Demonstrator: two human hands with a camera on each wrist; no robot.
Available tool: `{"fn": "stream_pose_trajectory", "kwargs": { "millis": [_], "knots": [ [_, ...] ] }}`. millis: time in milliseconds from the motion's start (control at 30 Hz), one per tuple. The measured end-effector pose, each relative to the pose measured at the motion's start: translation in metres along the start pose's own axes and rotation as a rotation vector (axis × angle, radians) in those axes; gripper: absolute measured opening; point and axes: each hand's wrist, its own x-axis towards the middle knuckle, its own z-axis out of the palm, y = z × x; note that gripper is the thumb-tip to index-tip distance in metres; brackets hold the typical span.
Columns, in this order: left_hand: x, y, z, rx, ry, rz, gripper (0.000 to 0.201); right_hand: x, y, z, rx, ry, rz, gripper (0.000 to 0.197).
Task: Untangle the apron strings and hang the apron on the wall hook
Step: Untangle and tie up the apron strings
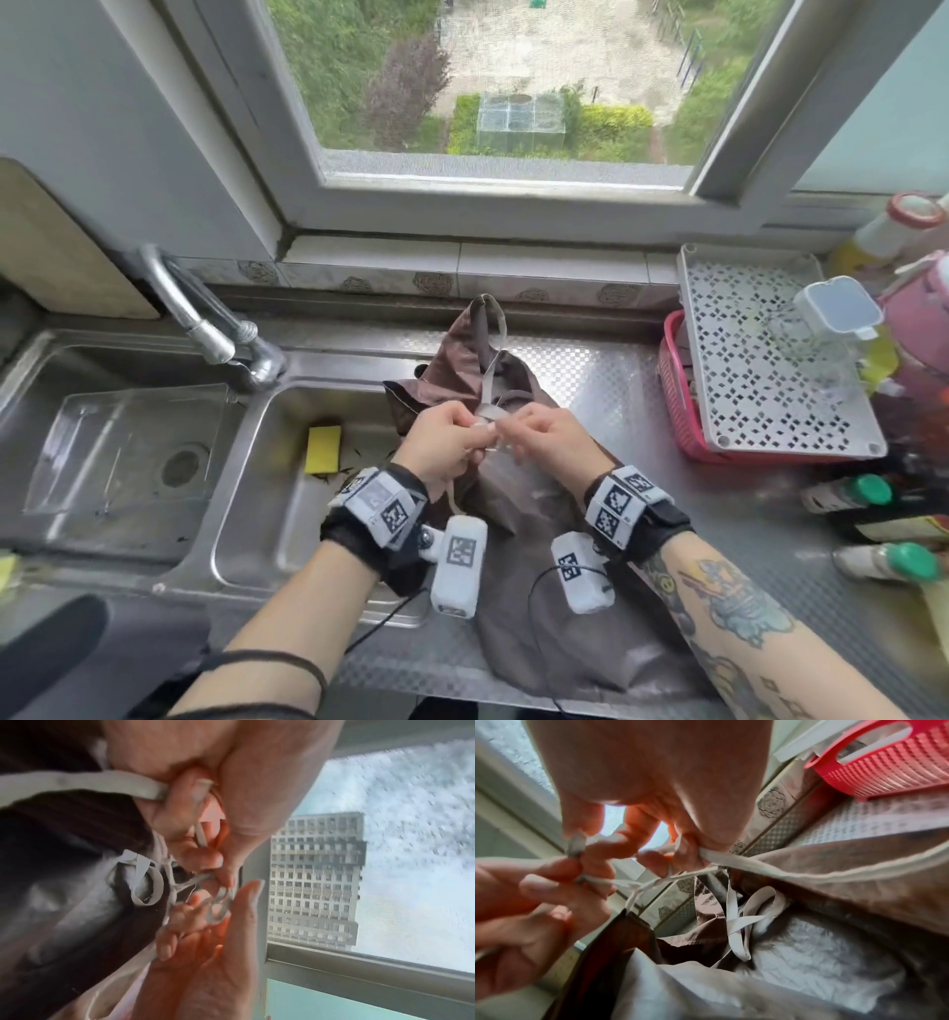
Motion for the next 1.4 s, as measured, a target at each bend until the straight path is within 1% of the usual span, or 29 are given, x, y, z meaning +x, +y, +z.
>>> {"fn": "stream_pose_trajectory", "kwargs": {
  "millis": [67, 100, 167, 200, 233, 267, 300, 333, 400, 466, 500, 566, 600, 633, 666, 733, 800, 866, 966, 1033, 1066, 1099, 1133, 1199, 1233, 1266, 1299, 1366, 1399],
  "knots": [
    [0.001, 0.001, 0.0, -0.016, 0.012, -0.029, 0.032, -0.006, -0.005, 0.0, -0.102, -0.043, -0.033, 0.041],
    [0.0, 0.001, 0.001, 0.001, 0.016, -0.025, 0.032, -0.006, -0.004, 0.0, -0.092, -0.054, -0.043, 0.039],
    [0.001, -0.001, -0.002, 0.0, 0.027, -0.024, 0.031, -0.006, 0.002, -0.001, 0.039, -0.03, -0.026, 0.03],
    [0.004, -0.002, -0.007, -0.007, 0.063, -0.033, 0.031, -0.005, 0.009, -0.004, 0.127, 0.037, 0.007, 0.024],
    [0.009, -0.004, -0.015, -0.016, 0.127, -0.051, 0.03, -0.005, 0.016, -0.009, 0.208, 0.131, 0.051, 0.02],
    [0.014, -0.007, -0.025, -0.032, 0.188, -0.071, 0.03, -0.003, 0.025, -0.016, 0.229, 0.22, 0.094, 0.022],
    [0.019, -0.011, -0.034, -0.041, 0.224, -0.09, 0.032, -0.003, 0.034, -0.025, 0.174, 0.263, 0.123, 0.024],
    [0.022, -0.014, -0.039, -0.034, 0.226, -0.111, 0.033, -0.003, 0.039, -0.03, 0.087, 0.25, 0.14, 0.028],
    [0.023, -0.02, -0.04, 0.04, 0.16, -0.147, 0.031, 0.001, 0.052, -0.033, -0.115, 0.164, 0.157, 0.035],
    [0.024, -0.026, -0.034, 0.159, 0.129, -0.139, 0.024, 0.01, 0.054, -0.027, -0.314, 0.12, 0.169, 0.031],
    [0.023, -0.027, -0.033, 0.254, 0.146, -0.107, 0.025, 0.015, 0.05, -0.024, -0.346, 0.154, 0.177, 0.025],
    [0.024, -0.026, -0.038, 0.472, 0.234, -0.019, 0.022, 0.027, 0.037, -0.017, -0.349, 0.276, 0.171, 0.017],
    [0.024, -0.025, -0.041, 0.538, 0.277, 0.027, 0.018, 0.034, 0.028, -0.014, -0.365, 0.328, 0.159, 0.013],
    [0.023, -0.023, -0.043, 0.561, 0.299, 0.057, 0.015, 0.043, 0.02, -0.01, -0.366, 0.342, 0.157, 0.009],
    [0.023, -0.023, -0.044, 0.569, 0.302, 0.074, 0.013, 0.052, 0.013, -0.004, -0.368, 0.321, 0.157, 0.008],
    [0.021, -0.024, -0.047, 0.552, 0.286, 0.065, 0.007, 0.074, 0.01, 0.011, -0.388, 0.231, 0.191, 0.015],
    [0.022, -0.028, -0.051, 0.542, 0.263, 0.057, 0.006, 0.098, 0.013, 0.026, -0.42, 0.159, 0.266, 0.022],
    [0.02, -0.032, -0.054, 0.548, 0.242, 0.062, 0.007, 0.115, 0.018, 0.038, -0.459, 0.105, 0.342, 0.025],
    [0.016, -0.038, -0.061, 0.551, 0.209, 0.078, 0.007, 0.14, 0.03, 0.054, -0.443, 0.093, 0.412, 0.031],
    [0.015, -0.041, -0.066, 0.54, 0.187, 0.077, 0.007, 0.155, 0.047, 0.053, -0.349, 0.123, 0.442, 0.039],
    [0.015, -0.044, -0.069, 0.533, 0.183, 0.076, 0.008, 0.164, 0.061, 0.053, -0.308, 0.149, 0.43, 0.043],
    [0.015, -0.045, -0.072, 0.531, 0.179, 0.075, 0.008, 0.166, 0.062, 0.052, -0.267, 0.181, 0.42, 0.045],
    [0.015, -0.045, -0.074, 0.529, 0.173, 0.077, 0.008, 0.157, 0.047, 0.053, -0.223, 0.209, 0.415, 0.04],
    [0.016, -0.042, -0.079, 0.523, 0.156, 0.089, 0.009, 0.148, 0.031, 0.054, -0.148, 0.245, 0.39, 0.012],
    [0.018, -0.04, -0.08, 0.52, 0.148, 0.094, 0.01, 0.145, 0.025, 0.053, -0.141, 0.265, 0.36, 0.013],
    [0.019, -0.038, -0.082, 0.516, 0.143, 0.102, 0.01, 0.141, 0.016, 0.052, -0.158, 0.277, 0.323, 0.019],
    [0.021, -0.034, -0.082, 0.511, 0.141, 0.11, 0.01, 0.138, 0.009, 0.05, -0.184, 0.303, 0.271, 0.022],
    [0.023, -0.025, -0.083, 0.5, 0.139, 0.137, 0.011, 0.127, -0.01, 0.044, -0.256, 0.369, 0.147, 0.022],
    [0.025, -0.019, -0.082, 0.496, 0.14, 0.153, 0.012, 0.122, -0.02, 0.041, -0.295, 0.405, 0.091, 0.027]
  ]
}}
